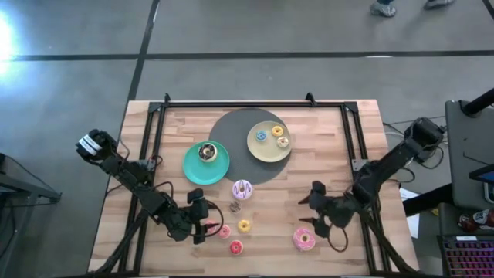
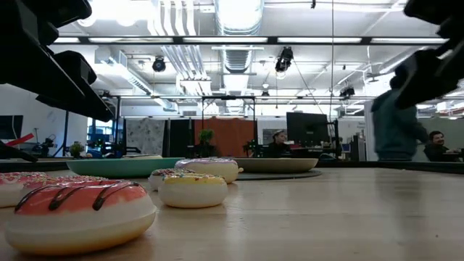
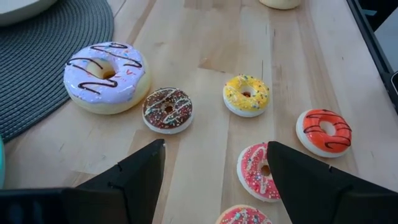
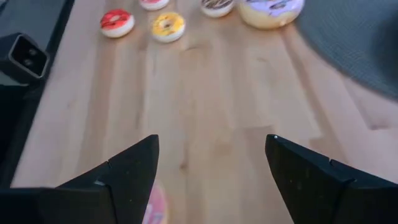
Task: Pick & Place donuts
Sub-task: Put the large pink donut on the green plate
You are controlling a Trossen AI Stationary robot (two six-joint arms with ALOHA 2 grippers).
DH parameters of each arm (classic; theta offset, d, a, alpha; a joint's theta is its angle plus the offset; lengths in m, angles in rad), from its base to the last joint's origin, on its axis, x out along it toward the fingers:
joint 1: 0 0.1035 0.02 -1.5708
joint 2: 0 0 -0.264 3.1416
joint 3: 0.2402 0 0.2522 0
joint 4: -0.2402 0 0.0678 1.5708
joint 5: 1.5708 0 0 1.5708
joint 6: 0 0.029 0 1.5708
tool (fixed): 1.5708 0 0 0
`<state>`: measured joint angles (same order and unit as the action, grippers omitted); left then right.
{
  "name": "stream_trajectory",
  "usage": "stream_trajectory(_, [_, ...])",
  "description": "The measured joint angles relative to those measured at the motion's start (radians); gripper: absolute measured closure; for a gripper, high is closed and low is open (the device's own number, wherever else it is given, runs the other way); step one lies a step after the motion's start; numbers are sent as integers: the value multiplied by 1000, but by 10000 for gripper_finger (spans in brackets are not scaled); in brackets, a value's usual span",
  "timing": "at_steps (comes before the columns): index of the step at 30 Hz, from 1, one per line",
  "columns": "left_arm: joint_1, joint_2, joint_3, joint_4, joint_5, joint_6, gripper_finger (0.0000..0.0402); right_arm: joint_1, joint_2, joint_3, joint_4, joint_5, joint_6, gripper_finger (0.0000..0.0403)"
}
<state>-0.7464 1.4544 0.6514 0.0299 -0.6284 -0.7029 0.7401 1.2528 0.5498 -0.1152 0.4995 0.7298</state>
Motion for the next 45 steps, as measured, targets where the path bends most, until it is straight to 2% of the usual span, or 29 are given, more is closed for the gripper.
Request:
stream_trajectory(14, [22, 0, 0, 5, -2, 11, 145, 220, 201, 99, -2, 29, 289, 127])
stream_trajectory(22, [49, 0, 4, 56, 17, 66, 145, 238, 313, 167, -93, 24, 360, 129])
stream_trajectory(27, [52, 0, 16, 56, 25, 82, 145, 291, 314, 194, -89, 28, 401, 129])
stream_trajectory(32, [64, 0, 25, 56, 24, 85, 145, 357, 308, 206, -101, 94, 450, 133])
stream_trajectory(37, [65, 0, 32, 56, 25, 90, 145, 395, 356, 206, -149, 72, 589, 140])
stream_trajectory(45, [70, 0, 34, 57, 25, 90, 145, 405, 448, 217, -149, 50, 633, 150])
